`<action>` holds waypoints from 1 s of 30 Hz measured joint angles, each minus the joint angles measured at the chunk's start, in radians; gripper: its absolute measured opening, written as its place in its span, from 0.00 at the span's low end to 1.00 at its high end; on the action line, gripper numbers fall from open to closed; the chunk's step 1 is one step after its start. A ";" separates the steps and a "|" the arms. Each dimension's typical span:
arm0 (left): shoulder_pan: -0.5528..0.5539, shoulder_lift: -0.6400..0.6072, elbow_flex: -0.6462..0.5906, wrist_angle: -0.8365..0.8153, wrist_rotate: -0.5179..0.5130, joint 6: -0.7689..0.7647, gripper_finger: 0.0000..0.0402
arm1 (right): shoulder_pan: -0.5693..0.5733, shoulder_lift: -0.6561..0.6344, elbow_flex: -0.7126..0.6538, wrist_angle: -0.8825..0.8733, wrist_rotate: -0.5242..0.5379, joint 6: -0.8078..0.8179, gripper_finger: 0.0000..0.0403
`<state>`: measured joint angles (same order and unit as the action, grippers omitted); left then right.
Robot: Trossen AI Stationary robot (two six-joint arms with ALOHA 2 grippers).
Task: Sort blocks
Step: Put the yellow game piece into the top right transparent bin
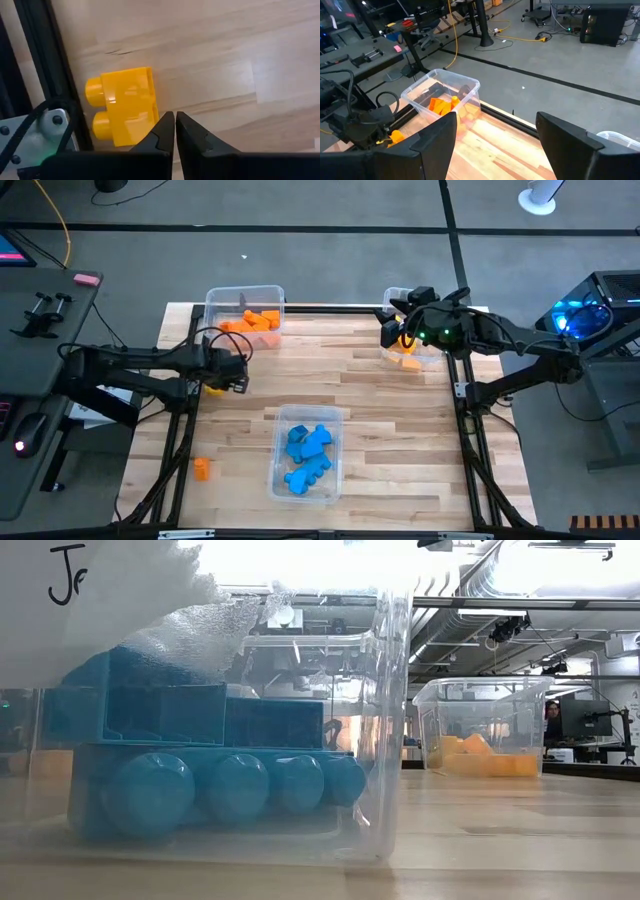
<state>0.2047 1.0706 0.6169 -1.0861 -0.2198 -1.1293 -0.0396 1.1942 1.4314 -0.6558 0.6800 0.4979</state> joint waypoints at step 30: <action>-0.004 0.214 0.000 0.131 -0.046 -0.050 0.00 | 0.000 0.000 0.000 -0.018 0.000 -0.008 0.67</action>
<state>0.2008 1.2848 0.6167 -0.9547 -0.2662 -1.1794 -0.0399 1.1942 1.4315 -0.6735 0.6804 0.4896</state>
